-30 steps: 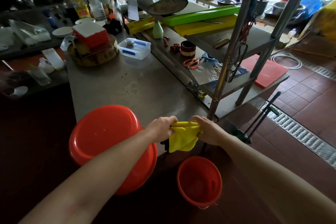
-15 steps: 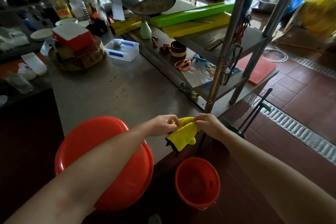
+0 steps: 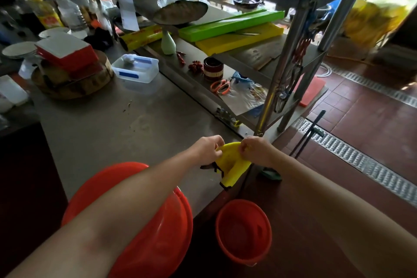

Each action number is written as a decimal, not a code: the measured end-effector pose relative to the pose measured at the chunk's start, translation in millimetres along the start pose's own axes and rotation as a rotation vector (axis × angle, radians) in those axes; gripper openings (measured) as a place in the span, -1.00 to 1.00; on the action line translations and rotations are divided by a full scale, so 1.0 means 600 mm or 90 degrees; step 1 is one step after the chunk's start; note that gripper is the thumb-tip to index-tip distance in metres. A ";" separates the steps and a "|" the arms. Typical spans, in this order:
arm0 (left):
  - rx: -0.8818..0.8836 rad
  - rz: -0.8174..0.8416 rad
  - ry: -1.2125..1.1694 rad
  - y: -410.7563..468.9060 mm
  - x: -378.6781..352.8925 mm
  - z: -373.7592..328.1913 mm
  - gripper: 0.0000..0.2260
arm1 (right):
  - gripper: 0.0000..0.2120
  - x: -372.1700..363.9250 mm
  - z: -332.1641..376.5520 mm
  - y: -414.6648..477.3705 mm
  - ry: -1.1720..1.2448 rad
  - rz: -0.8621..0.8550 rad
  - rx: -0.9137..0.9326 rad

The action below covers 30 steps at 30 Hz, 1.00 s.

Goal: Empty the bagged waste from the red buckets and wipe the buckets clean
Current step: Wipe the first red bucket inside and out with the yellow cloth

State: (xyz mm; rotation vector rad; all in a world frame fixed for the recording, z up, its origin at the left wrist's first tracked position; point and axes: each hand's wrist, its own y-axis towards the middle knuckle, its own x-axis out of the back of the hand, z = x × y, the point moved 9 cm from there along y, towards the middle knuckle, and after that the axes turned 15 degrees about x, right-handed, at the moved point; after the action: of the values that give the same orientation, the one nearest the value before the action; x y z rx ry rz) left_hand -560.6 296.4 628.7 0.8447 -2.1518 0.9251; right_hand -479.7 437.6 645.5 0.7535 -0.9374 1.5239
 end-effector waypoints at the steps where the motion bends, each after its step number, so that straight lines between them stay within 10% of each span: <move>1: -0.004 -0.005 0.018 0.005 0.002 -0.004 -0.82 | -0.79 -0.004 -0.002 0.000 0.020 0.007 -0.005; 16: -0.026 0.005 -0.070 0.022 0.049 -0.016 -0.91 | -0.58 -0.007 -0.035 -0.007 0.341 -0.082 -0.152; 30: -0.064 0.305 -0.207 -0.002 0.003 -0.048 -0.37 | -0.50 0.023 0.034 0.009 0.236 0.030 -0.009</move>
State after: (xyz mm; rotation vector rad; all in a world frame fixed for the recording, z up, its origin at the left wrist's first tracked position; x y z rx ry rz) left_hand -552.3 318.0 646.3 0.4558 -2.7317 0.9436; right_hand -487.7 426.0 666.2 0.4193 -0.6898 1.6260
